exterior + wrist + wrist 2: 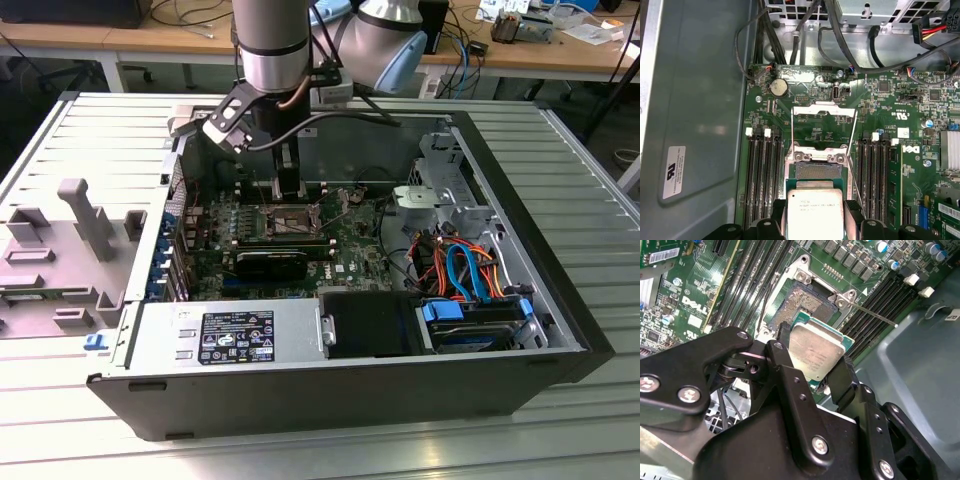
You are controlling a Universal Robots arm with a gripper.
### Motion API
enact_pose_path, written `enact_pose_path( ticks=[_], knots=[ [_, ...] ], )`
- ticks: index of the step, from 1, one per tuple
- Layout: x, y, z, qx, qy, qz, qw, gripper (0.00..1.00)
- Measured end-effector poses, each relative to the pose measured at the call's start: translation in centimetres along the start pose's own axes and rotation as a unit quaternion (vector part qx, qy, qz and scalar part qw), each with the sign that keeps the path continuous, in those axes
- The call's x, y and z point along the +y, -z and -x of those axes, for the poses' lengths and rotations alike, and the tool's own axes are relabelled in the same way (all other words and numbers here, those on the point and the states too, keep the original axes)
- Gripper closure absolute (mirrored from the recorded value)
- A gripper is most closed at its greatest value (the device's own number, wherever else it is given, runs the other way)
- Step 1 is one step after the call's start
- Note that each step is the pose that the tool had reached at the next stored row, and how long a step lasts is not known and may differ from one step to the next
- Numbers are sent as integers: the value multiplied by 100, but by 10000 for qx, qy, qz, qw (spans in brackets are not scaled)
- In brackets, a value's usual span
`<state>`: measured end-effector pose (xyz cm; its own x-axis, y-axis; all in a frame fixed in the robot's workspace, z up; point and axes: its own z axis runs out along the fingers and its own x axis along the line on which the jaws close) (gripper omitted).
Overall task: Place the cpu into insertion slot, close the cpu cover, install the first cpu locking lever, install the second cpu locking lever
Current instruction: 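Place the cpu into insertion slot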
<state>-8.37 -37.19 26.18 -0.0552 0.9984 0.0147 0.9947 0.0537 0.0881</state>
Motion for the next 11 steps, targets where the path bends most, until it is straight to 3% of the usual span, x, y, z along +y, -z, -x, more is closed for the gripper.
enact_pose_path(
  ticks=[11],
  knots=[
    [-5,-28,0,0,0,0,10000,45]
  ],
)
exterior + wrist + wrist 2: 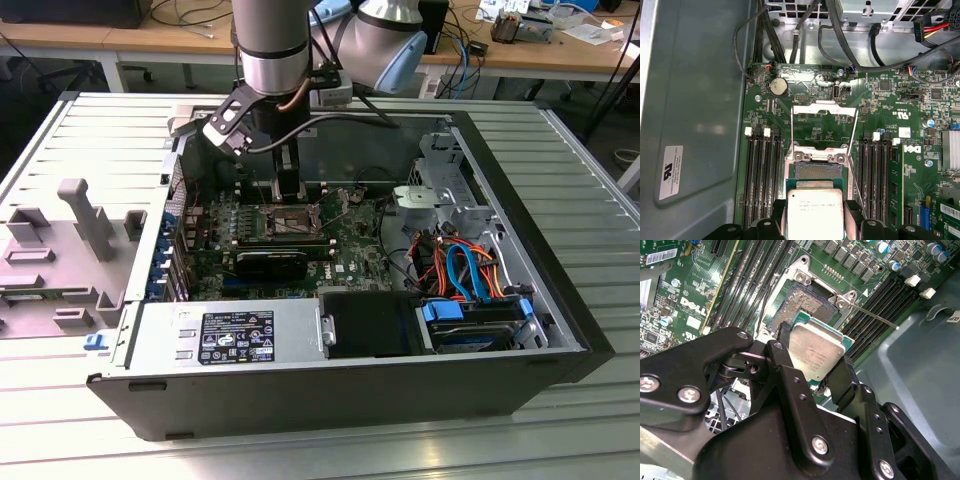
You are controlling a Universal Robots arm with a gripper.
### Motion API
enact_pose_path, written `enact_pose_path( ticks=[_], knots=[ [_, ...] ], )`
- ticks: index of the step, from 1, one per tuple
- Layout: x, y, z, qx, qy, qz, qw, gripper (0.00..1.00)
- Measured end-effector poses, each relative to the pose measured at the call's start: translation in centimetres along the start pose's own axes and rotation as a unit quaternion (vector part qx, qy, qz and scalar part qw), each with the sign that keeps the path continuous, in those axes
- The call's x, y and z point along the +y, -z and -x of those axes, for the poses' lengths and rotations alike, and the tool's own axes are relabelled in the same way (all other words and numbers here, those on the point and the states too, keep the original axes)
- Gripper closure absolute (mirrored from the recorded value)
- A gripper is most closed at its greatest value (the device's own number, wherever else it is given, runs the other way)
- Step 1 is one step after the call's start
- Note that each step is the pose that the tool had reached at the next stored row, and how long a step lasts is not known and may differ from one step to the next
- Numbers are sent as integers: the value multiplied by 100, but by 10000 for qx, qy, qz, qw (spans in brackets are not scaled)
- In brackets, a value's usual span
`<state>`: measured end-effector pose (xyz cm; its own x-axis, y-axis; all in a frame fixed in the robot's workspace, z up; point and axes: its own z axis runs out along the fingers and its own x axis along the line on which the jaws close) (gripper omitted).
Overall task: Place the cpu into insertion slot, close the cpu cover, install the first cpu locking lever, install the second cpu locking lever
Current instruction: 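Place the cpu into insertion slot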
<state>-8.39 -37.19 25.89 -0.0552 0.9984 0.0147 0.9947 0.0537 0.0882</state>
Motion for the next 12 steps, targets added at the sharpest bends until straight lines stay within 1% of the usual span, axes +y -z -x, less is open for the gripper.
enact_pose_path(
  ticks=[2,6,8,12],
  knots=[
    [-2,-17,0,0,0,0,10000,45],
    [-3,-24,0,0,0,0,10000,45],
    [-9,-48,0,0,0,0,10000,45],
    [-10,-54,0,0,0,0,10000,45]
  ],
)
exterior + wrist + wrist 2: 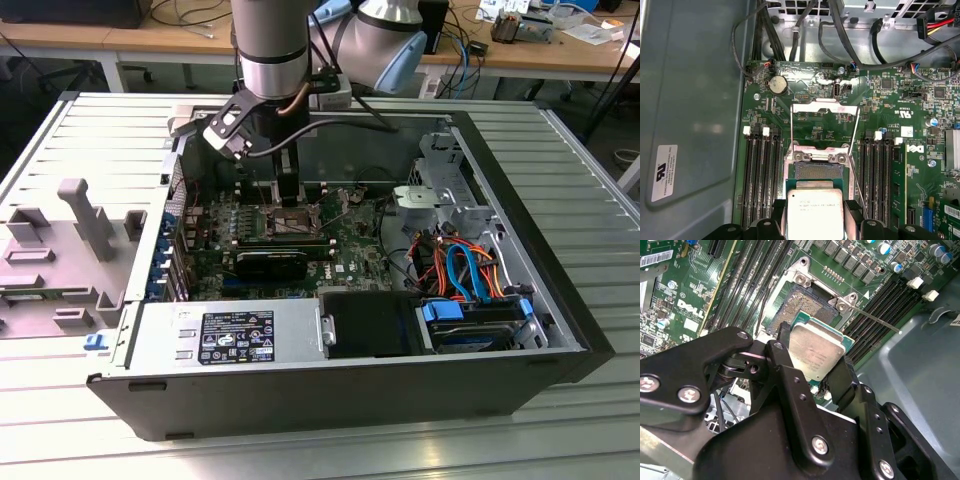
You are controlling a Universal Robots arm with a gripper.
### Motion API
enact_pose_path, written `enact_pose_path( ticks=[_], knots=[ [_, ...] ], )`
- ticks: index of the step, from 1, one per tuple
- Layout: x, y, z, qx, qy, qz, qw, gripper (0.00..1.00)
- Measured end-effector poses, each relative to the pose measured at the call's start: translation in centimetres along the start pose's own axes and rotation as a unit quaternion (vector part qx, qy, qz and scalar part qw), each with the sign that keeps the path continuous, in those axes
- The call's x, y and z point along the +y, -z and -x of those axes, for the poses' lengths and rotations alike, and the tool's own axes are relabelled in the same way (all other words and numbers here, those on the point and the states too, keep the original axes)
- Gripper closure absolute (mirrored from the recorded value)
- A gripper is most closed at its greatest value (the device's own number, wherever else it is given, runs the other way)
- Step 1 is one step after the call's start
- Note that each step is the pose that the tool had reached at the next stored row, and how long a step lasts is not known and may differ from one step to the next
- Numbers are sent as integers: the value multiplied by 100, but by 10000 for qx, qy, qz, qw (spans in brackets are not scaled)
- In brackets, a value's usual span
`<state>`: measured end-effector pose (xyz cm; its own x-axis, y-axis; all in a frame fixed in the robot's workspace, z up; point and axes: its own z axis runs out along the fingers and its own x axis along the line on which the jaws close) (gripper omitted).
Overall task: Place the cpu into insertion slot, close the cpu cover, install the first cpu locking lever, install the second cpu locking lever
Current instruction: 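Place the cpu into insertion slot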
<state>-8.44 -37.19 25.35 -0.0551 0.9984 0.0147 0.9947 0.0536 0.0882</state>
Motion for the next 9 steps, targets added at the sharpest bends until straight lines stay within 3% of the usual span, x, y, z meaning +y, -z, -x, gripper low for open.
enact_pose_path(
  ticks=[9],
  knots=[
    [-3,-21,0,0,0,0,10000,45]
  ],
)
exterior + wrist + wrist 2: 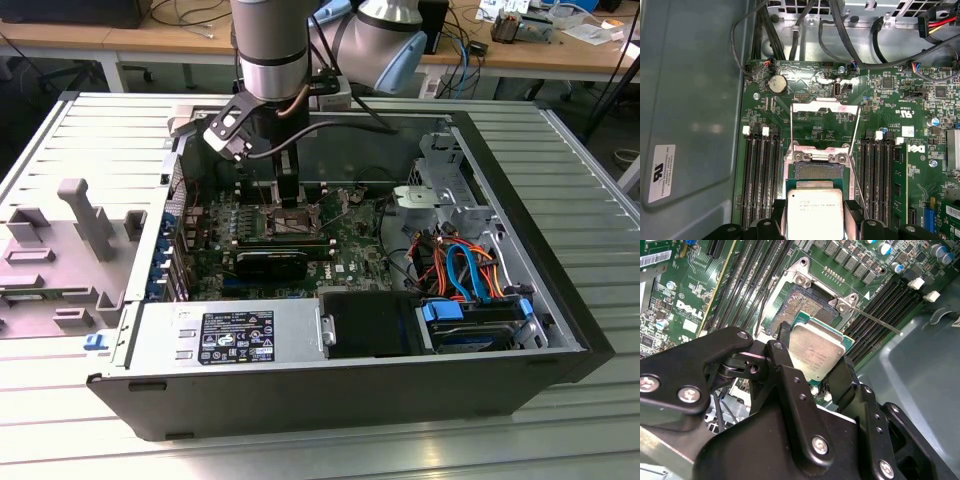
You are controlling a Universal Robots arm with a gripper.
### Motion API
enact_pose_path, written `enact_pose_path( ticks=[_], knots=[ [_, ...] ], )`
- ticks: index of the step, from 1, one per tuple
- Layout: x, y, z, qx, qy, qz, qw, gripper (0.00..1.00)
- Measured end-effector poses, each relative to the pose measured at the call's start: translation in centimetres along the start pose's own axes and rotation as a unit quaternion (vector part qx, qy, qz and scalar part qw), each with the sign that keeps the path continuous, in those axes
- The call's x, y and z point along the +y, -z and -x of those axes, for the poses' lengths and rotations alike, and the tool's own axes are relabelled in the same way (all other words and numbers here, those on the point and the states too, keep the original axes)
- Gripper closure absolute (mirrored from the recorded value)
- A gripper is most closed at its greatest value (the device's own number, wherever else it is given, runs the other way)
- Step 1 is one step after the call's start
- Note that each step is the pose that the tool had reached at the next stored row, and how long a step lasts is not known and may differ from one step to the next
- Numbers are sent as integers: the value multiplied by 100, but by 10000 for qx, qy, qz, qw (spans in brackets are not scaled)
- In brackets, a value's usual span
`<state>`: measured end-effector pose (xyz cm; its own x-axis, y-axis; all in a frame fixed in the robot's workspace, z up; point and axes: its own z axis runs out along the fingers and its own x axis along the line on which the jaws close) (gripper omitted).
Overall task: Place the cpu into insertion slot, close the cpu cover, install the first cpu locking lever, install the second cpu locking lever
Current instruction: 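Place the cpu into insertion slot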
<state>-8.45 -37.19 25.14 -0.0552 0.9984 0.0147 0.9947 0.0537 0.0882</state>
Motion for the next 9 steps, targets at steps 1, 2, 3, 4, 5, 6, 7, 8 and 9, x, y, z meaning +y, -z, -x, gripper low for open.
enact_pose_path(
  ticks=[1,2,3,4,5,6,7,8,9],
  knots=[
    [0,-2,0,0,0,0,10000,45],
    [-1,-5,0,0,0,0,10000,45],
    [-1,-6,0,0,0,0,10000,45],
    [-1,-8,0,0,0,0,10000,45],
    [-2,-10,0,0,0,0,10000,45],
    [-2,-12,0,0,0,0,10000,45],
    [-2,-14,0,0,0,0,10000,45],
    [-3,-17,0,0,0,0,10000,45],
    [-4,-19,0,0,0,0,10000,45]
  ],
)
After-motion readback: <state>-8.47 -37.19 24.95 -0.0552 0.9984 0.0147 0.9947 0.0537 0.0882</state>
